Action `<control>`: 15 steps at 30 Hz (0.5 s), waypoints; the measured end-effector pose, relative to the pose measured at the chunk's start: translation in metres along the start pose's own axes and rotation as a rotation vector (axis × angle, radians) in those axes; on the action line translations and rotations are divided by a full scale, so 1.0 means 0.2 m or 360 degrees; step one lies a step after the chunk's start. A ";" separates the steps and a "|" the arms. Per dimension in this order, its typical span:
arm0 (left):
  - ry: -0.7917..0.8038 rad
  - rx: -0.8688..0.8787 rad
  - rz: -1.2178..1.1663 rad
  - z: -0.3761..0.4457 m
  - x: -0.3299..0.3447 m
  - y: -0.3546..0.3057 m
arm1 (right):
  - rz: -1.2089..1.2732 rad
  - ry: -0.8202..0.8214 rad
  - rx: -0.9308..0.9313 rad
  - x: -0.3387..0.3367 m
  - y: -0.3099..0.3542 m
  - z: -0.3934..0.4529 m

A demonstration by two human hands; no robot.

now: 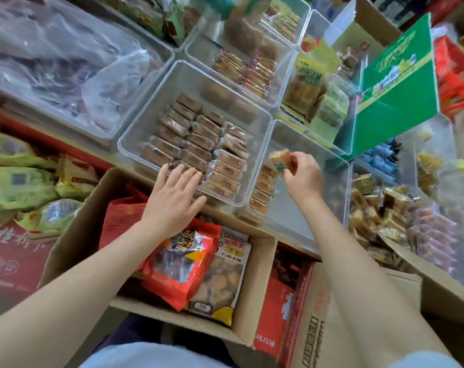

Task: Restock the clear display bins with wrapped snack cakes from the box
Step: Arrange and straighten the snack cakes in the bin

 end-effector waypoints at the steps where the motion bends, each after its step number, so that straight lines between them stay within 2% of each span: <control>1: -0.0017 0.0013 0.0010 0.00 0.01 0.00 | -0.0062 -0.0003 -0.0002 0.03 -0.01 0.04; 5: -0.0036 0.0061 0.0050 -0.01 0.03 0.03 | -0.0333 0.0007 -0.0020 0.20 0.01 0.22; 9: -0.0084 0.0068 0.0065 0.00 0.05 0.03 | -0.0618 0.0195 -0.0076 0.38 0.04 0.34; 12: -0.0136 0.0083 0.0064 0.00 0.06 0.03 | -0.0642 0.0313 -0.0085 0.48 0.03 0.36; 15: -0.0172 0.0080 0.0054 0.00 0.07 0.02 | -0.0648 0.0316 -0.0121 0.52 0.03 0.37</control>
Point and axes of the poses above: each hand's wrist, its own z-axis towards the middle knuckle, its own x-axis out of the palm, y = z × x, the point moved 5 cm from there along z, towards the middle knuckle, and after that the axes turned 8 degrees about -z, right-handed, at the moved point
